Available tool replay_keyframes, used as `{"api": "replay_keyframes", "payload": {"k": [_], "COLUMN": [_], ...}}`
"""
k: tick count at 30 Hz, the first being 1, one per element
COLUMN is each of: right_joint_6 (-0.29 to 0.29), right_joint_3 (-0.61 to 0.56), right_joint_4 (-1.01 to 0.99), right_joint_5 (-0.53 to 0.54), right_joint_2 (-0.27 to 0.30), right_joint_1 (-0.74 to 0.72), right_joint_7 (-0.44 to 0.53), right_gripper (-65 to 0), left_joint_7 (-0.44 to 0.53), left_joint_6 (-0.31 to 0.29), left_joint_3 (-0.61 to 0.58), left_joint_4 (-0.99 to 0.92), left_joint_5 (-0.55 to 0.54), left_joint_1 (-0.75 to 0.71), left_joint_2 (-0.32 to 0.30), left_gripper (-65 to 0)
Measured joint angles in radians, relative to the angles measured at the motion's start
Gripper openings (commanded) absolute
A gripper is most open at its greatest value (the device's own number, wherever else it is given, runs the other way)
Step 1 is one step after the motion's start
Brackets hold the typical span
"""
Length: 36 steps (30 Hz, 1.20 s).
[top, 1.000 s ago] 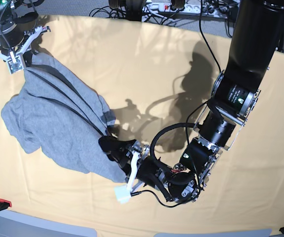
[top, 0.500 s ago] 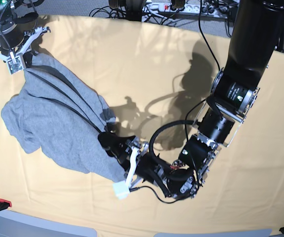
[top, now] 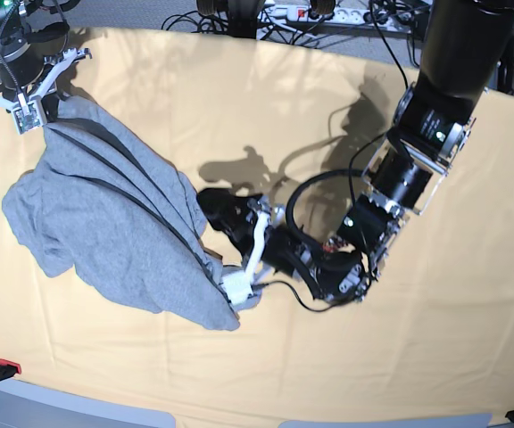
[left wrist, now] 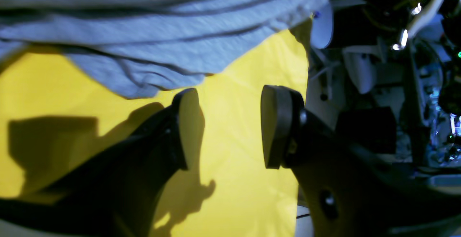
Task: Layout the t-shirt on the table in an organized manner, then fold the t-shirt properly
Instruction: 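Grasp the shirt's opposite side with the left gripper, then pull the grasped shirt fabric away from the right gripper with the left gripper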
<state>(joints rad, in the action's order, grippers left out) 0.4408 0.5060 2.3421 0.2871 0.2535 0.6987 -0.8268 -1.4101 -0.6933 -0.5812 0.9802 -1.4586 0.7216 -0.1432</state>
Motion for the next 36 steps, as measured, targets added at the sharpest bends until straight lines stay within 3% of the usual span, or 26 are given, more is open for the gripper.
{"api": "replay_keyframes", "payload": {"k": [3,7,10,13,24,25,27,28,33,36], "right_joint_6": [0.000,0.000,0.000,0.000,0.000,0.000,0.000,0.000,0.000,0.000], "right_joint_3": [0.000,0.000,0.000,0.000,0.000,0.000,0.000,0.000,0.000,0.000], "right_joint_4": [0.000,0.000,0.000,0.000,0.000,0.000,0.000,0.000,0.000,0.000], "right_joint_5": [0.000,0.000,0.000,0.000,0.000,0.000,0.000,0.000,0.000,0.000], "right_joint_2": [0.000,0.001,0.000,0.000,0.000,0.000,0.000,0.000,0.000,0.000], "right_joint_1": [0.000,0.000,0.000,0.000,0.000,0.000,0.000,0.000,0.000,0.000], "right_joint_7": [0.000,0.000,0.000,0.000,0.000,0.000,0.000,0.000,0.000,0.000], "right_gripper": [-65.0,-65.0,-65.0,-65.0,-65.0,-65.0,-65.0,-65.0,-65.0,-65.0], "left_joint_7": [0.004,0.003,0.145,0.233,0.315,0.316,0.325,0.333,0.365,0.244], "left_joint_6": [0.000,0.000,0.000,0.001,0.001,0.001,0.000,0.000,0.000,0.001], "left_joint_3": [0.000,0.000,0.000,0.000,0.001,0.001,0.002,0.002,0.005,0.005], "left_joint_4": [0.023,0.026,0.026,0.026,0.026,0.026,0.026,0.026,0.026,0.026], "left_joint_5": [0.058,0.341,0.492,0.556,0.614,0.615,0.663,0.689,0.734,0.649], "left_joint_1": [-0.039,-0.058,-0.059,-0.057,-0.091,-0.101,-0.122,-0.129,-0.132,-0.101], "left_joint_2": [0.017,0.050,0.066,0.068,0.141,0.147,0.157,0.160,0.163,0.163], "left_gripper": [-36.1,-36.1,-36.1,-36.1,-36.7,-40.7,-57.1,-62.4,-64.2,-64.3]}}
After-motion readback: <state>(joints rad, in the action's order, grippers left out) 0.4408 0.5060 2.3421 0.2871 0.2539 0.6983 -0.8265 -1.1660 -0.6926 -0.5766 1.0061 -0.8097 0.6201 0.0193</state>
